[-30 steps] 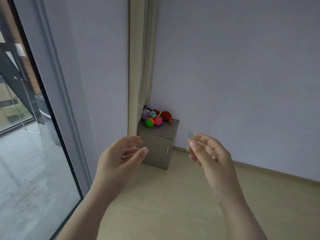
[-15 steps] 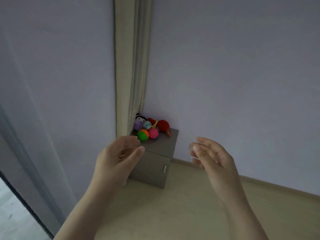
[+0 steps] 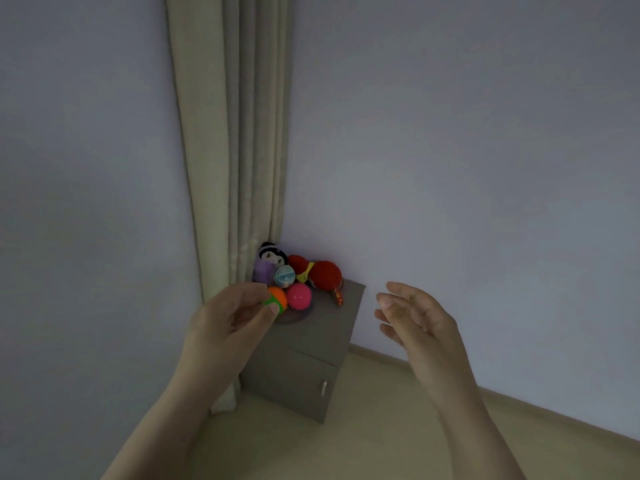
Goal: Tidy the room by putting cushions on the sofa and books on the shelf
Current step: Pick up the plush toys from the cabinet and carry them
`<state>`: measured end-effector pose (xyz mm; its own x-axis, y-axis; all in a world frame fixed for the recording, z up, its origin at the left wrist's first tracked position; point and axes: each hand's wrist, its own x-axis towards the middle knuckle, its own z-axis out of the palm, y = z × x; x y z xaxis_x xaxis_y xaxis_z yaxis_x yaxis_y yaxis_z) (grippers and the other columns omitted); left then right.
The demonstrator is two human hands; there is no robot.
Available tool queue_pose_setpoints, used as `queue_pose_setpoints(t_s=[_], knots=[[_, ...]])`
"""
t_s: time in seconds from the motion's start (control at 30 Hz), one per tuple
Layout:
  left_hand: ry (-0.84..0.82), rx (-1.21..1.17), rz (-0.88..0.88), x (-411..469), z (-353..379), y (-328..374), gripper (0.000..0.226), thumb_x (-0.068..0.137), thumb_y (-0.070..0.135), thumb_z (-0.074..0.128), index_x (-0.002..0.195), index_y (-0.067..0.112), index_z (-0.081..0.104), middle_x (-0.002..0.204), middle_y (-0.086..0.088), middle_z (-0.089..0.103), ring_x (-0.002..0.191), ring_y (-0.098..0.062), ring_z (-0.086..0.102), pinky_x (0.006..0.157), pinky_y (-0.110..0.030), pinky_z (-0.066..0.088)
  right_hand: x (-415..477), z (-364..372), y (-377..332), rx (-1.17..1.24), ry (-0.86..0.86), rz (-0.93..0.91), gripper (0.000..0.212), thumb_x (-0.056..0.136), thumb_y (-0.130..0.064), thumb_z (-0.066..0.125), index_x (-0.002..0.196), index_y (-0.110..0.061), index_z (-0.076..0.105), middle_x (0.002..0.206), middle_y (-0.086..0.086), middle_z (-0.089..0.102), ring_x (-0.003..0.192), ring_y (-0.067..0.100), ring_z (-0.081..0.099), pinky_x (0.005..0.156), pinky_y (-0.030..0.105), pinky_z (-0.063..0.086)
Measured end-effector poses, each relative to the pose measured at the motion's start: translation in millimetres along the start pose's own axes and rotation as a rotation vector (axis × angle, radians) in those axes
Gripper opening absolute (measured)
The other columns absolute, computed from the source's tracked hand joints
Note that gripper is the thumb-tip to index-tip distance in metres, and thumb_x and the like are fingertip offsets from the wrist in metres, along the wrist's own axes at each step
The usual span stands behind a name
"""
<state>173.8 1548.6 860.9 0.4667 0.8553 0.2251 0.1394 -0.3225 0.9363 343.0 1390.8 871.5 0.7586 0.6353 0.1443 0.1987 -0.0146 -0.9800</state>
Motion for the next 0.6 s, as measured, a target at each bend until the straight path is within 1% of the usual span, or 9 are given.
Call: queue_pose_setpoints(t_s=[0.1,0.17,0.27,0.3,0.33,0.4,0.5,0.57,0.6], knots=[[0.045,0.003,-0.004,37,35,2,0.015,0.081,0.008,0.070,0.096,0.011,0.070,0.082,0.009,0.071,0.073,0.009,0.063,0.062,-0.002,0.044,61,-11,4,-0.013,-0.041,0.008,0.032,0.078,-0.047,0.065,0.108,-0.036,0.065,0.104,-0.009,0.071,0.104,0.011,0.065,0.099,0.044,0.049],[0.064,0.033,-0.016,59,55,-2,0.015,0.082,0.011,0.070,0.097,0.013,0.070,0.086,0.009,0.070,0.075,0.010,0.063,0.062,0.000,0.042,99,-16,14,-0.025,-0.059,0.010,0.023,0.086,-0.038,0.066,0.109,-0.036,0.064,0.102,-0.011,0.071,0.103,0.010,0.066,0.098,0.042,0.050],[0.066,0.087,-0.054,90,74,-10,0.018,0.083,0.016,0.070,0.101,0.017,0.069,0.091,0.009,0.070,0.081,0.009,0.062,0.063,0.001,0.041,141,-14,27,-0.027,-0.113,0.050,0.020,0.089,-0.033,0.064,0.109,-0.034,0.064,0.100,-0.012,0.071,0.102,0.009,0.066,0.091,0.030,0.051],[0.076,0.098,-0.065,107,81,-15,0.018,0.083,0.016,0.069,0.101,0.018,0.069,0.092,0.009,0.069,0.081,0.007,0.063,0.063,0.001,0.041,161,-11,33,-0.024,-0.126,0.058,0.019,0.089,-0.032,0.064,0.108,-0.034,0.064,0.098,-0.014,0.072,0.100,0.007,0.066,0.089,0.028,0.052],[0.087,0.091,-0.079,115,84,-17,0.018,0.084,0.016,0.069,0.102,0.018,0.068,0.093,0.010,0.069,0.081,0.005,0.063,0.062,0.002,0.041,170,-10,36,-0.026,-0.136,0.061,0.017,0.089,-0.030,0.064,0.106,-0.034,0.064,0.096,-0.015,0.072,0.098,0.006,0.067,0.089,0.029,0.053],[0.107,0.099,-0.099,150,96,-33,0.018,0.085,0.017,0.068,0.102,0.021,0.066,0.093,0.013,0.067,0.081,0.007,0.062,0.061,0.003,0.039,210,-2,52,-0.032,-0.148,0.078,0.015,0.090,-0.027,0.064,0.104,-0.033,0.065,0.095,-0.015,0.072,0.095,0.006,0.067,0.092,0.034,0.054],[0.079,0.120,-0.113,197,112,-57,0.019,0.085,0.018,0.068,0.103,0.023,0.066,0.094,0.016,0.067,0.085,0.016,0.059,0.064,0.003,0.041,260,9,73,-0.066,-0.130,0.118,0.019,0.090,-0.025,0.065,0.108,-0.029,0.065,0.100,-0.007,0.072,0.098,0.013,0.068,0.095,0.044,0.052],[0.055,0.115,-0.125,228,122,-73,0.019,0.085,0.017,0.068,0.104,0.022,0.066,0.095,0.015,0.068,0.089,0.013,0.060,0.068,0.000,0.044,293,17,86,-0.088,-0.122,0.142,0.022,0.090,-0.025,0.066,0.111,-0.027,0.065,0.104,-0.004,0.072,0.100,0.018,0.067,0.096,0.048,0.050],[0.036,0.093,-0.142,257,130,-89,0.019,0.086,0.017,0.067,0.104,0.022,0.066,0.095,0.013,0.069,0.089,0.011,0.061,0.070,-0.001,0.045,325,25,99,-0.097,-0.129,0.157,0.022,0.090,-0.024,0.066,0.112,-0.027,0.065,0.105,-0.003,0.071,0.101,0.018,0.067,0.096,0.049,0.050]])
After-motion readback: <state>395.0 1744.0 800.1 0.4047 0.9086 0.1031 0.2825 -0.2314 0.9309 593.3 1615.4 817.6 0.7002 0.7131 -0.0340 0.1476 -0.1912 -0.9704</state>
